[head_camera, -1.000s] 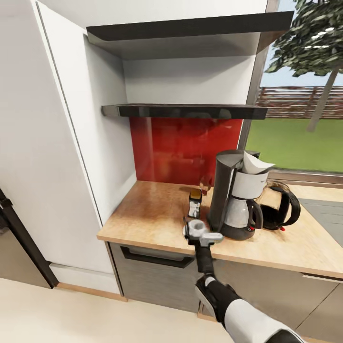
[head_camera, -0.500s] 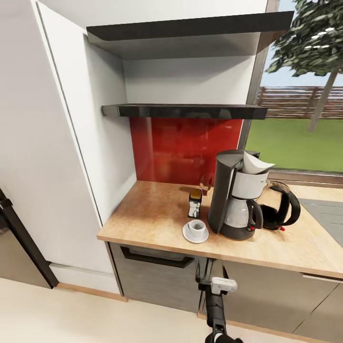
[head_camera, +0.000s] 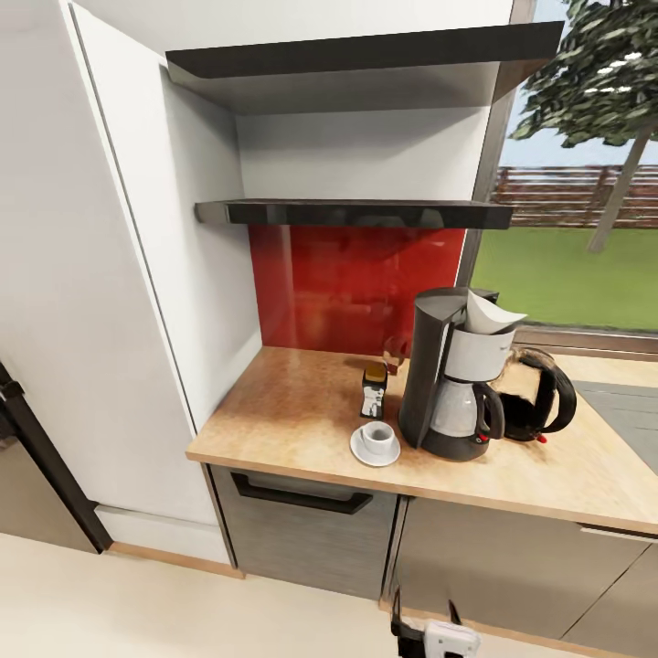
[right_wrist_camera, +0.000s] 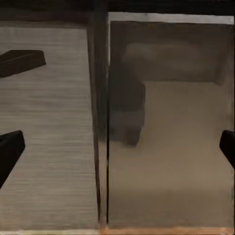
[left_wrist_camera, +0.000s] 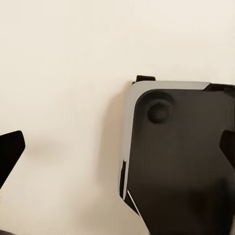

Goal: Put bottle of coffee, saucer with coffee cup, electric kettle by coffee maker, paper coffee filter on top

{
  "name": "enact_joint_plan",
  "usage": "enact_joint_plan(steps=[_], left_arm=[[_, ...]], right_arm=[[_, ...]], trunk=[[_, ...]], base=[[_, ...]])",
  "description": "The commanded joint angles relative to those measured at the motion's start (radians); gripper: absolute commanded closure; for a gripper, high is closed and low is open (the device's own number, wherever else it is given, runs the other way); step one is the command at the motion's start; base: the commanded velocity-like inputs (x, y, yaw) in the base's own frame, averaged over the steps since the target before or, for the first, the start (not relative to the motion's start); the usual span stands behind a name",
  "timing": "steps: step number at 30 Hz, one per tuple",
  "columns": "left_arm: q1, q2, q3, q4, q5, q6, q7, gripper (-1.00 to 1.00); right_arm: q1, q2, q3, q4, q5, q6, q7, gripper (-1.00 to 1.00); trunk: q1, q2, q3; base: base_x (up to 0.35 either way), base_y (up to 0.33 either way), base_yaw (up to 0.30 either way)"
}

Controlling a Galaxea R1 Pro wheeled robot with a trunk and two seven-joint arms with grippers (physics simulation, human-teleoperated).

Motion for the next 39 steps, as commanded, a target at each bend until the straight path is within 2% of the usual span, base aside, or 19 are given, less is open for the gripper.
enact_joint_plan(steps=[1,2,3,4,5,7,10,11,13,17,23,29,32,36,38,39], left_arm=[[0.000,0.001,0.007,0.002,-0.001,-0.002,-0.005,-1.00],[0.001,0.001,0.007,0.004,0.000,-0.002,-0.005,-1.00],[0.003,0.003,0.007,0.005,0.000,-0.001,-0.005,-1.00],[0.003,0.003,0.007,0.005,0.000,0.000,-0.005,-1.00],[0.003,0.004,0.007,0.006,0.000,0.002,-0.005,-1.00],[0.002,0.006,0.007,0.007,0.000,0.006,-0.005,-1.00],[0.003,0.008,0.007,0.022,0.001,0.009,-0.005,-1.00],[0.003,0.009,0.007,0.040,0.001,0.010,-0.005,-1.00],[0.004,0.011,0.009,0.052,0.001,0.011,-0.004,-1.00],[0.011,0.012,0.010,0.058,0.002,0.012,-0.003,-1.00],[0.012,0.012,0.014,0.057,0.003,0.013,-0.002,-1.00],[0.012,0.012,0.015,0.056,0.004,0.013,0.021,-1.00],[0.012,0.012,0.015,0.055,0.004,0.012,0.059,-1.00],[0.013,0.010,0.012,0.056,0.004,0.008,0.075,-1.00],[0.013,0.008,0.010,0.055,0.002,0.004,0.075,-1.00],[0.012,0.004,0.009,0.053,0.000,0.001,0.075,-1.00]], right_arm=[[0.014,0.000,0.011,0.001,-0.007,0.030,-0.003,-1.00],[0.027,0.000,0.010,0.002,-0.008,0.070,-0.002,-1.00],[0.044,0.000,0.010,0.002,-0.009,0.150,-0.002,-1.00],[0.048,0.000,0.010,0.002,-0.010,0.178,-0.001,-1.00],[0.060,0.000,0.009,0.002,-0.011,0.264,-0.001,-1.00],[0.071,0.000,0.001,0.002,-0.015,0.381,0.001,-1.00],[0.087,0.000,-0.062,0.002,-0.067,0.589,0.022,-1.00],[0.090,0.000,-0.096,0.001,-0.099,0.726,0.098,-1.00],[0.091,0.000,-0.115,0.001,-0.118,0.881,0.211,-1.00],[0.092,0.000,-0.128,0.001,-0.127,1.051,0.320,-1.00],[0.092,-0.002,-0.128,0.003,-0.125,1.082,0.373,-1.00],[0.092,-0.012,-0.127,0.004,-0.122,1.085,0.375,-1.00],[0.092,-0.019,-0.125,0.004,-0.120,1.086,0.374,-1.00],[0.092,-0.023,-0.125,0.004,-0.120,1.082,0.371,-1.00],[0.093,-0.031,-0.125,0.004,-0.120,1.079,0.370,-1.00],[0.093,-0.043,-0.125,0.003,-0.120,1.076,0.369,-1.00]], trunk=[[0.001,-0.002,-0.002],[0.001,-0.002,-0.002],[0.001,-0.002,-0.002],[0.001,-0.002,-0.002],[0.001,-0.002,-0.002],[0.001,-0.002,-0.002],[0.001,-0.002,-0.002],[0.001,-0.002,-0.002],[0.001,-0.002,-0.002],[0.001,-0.002,-0.002],[0.001,-0.002,-0.002],[0.001,-0.002,-0.002],[0.001,-0.002,-0.002],[0.001,-0.002,-0.002],[0.001,-0.002,-0.002],[0.001,-0.002,-0.002]], base=[[0.000,0.000,0.000],[0.000,0.000,0.000],[0.000,0.000,0.000],[0.000,0.000,0.000],[0.000,0.000,0.000],[0.000,0.000,0.000],[0.000,0.000,0.000],[0.000,0.000,0.000],[0.000,0.000,0.000],[0.000,0.000,0.000],[0.000,0.000,0.000],[0.000,0.000,0.000],[0.000,0.000,0.000],[0.000,0.000,0.000],[0.000,0.000,0.000],[0.000,0.000,0.000]])
